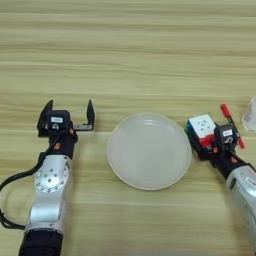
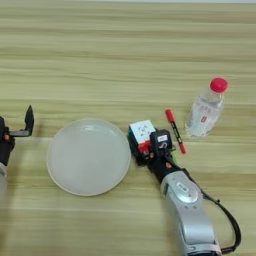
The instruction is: Move the objects on the table
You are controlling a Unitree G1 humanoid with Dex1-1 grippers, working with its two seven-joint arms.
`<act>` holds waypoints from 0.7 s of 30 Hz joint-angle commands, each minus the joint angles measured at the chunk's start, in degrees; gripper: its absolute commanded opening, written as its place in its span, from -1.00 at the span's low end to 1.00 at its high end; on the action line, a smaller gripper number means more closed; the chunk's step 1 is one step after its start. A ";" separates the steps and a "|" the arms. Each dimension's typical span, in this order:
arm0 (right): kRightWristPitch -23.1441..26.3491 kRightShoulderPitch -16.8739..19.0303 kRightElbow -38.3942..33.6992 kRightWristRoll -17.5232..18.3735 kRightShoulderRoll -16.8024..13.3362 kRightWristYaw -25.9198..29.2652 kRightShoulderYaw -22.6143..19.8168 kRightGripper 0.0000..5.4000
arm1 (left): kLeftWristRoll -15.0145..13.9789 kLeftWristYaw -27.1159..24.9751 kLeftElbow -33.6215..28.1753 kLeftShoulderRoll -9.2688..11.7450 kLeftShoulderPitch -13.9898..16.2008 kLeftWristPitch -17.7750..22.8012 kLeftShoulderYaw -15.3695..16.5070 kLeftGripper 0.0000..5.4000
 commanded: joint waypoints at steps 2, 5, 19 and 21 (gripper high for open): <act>-0.33 -1.00 -2.99 -0.25 -0.28 -0.69 -0.78 0.23 | 0.76 0.17 -0.38 0.11 0.35 0.73 0.06 1.00; 0.29 -1.01 -4.89 -0.08 -0.26 -0.73 -0.79 0.23 | 0.76 0.18 -0.39 0.11 0.36 0.73 0.06 1.00; 2.32 0.92 -12.01 0.00 0.31 0.70 4.31 0.23 | 0.78 0.24 -0.28 0.03 0.26 0.73 0.02 1.00; 2.99 1.11 -12.12 0.69 0.51 1.46 5.25 0.23 | 0.78 0.26 -0.25 -0.01 0.23 0.74 -0.01 1.00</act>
